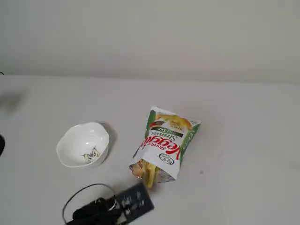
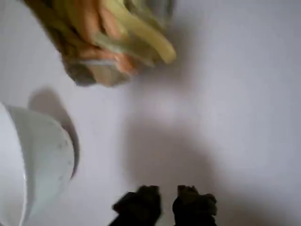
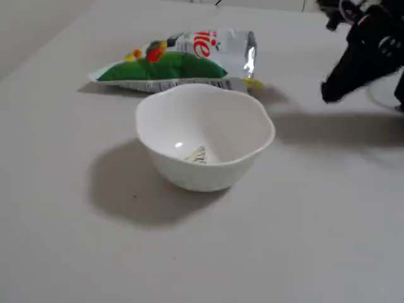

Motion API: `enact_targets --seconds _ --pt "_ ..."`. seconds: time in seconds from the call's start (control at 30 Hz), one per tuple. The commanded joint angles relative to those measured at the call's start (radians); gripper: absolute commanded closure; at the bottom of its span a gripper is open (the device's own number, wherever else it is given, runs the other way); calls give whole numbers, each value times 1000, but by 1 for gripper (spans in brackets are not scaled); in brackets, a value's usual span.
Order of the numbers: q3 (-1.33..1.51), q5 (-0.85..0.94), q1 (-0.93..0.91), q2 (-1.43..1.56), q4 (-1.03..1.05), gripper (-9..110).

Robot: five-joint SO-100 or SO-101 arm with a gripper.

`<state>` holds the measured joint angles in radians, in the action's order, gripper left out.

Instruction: Pick up veggie straw from inside of open veggie straw packet and place it inside the bowl on the left side of the veggie straw packet

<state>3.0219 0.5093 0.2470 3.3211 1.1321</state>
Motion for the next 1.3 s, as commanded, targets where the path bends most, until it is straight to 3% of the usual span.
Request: enact_targets --seconds 0.0,0.17,0.37,0.57,1.27 --pt "-117 199 -38 -83 -100 86" --pt "-333 314 -107 -514 -238 85" --pt "-423 356 -143 -730 -351 84" --pt "-434 270 -212 -841 -430 85" --pt "-563 328 -247 -1232 -621 85"
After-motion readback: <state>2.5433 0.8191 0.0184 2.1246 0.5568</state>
